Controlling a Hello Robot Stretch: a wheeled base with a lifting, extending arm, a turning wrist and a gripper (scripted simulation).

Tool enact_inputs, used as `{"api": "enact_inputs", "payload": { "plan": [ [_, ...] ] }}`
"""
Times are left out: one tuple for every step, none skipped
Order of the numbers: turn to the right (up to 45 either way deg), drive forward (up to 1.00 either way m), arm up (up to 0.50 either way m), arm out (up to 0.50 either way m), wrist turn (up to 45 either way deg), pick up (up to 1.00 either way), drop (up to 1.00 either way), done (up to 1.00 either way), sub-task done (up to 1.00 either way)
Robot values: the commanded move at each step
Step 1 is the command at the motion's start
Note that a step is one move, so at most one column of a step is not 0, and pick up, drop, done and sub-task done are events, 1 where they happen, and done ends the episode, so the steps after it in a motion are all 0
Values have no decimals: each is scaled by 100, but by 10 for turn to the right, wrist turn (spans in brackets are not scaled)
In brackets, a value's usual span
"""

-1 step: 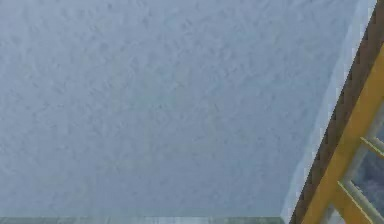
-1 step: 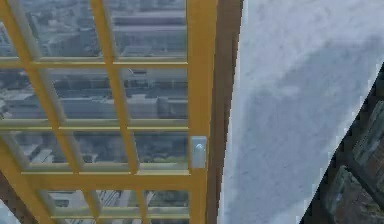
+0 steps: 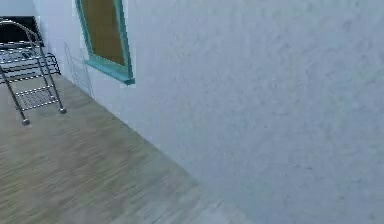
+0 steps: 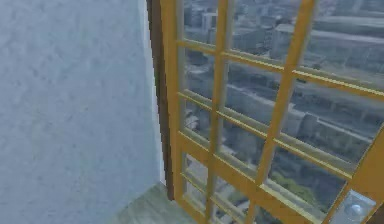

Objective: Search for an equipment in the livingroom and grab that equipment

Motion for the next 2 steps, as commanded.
{"api": "enact_inputs", "payload": {
  "plan": [
    [-450,0,0,0,0,0,0,0,0],
    [-330,0,0,0,0,0,0,0,0]
  ]
}}
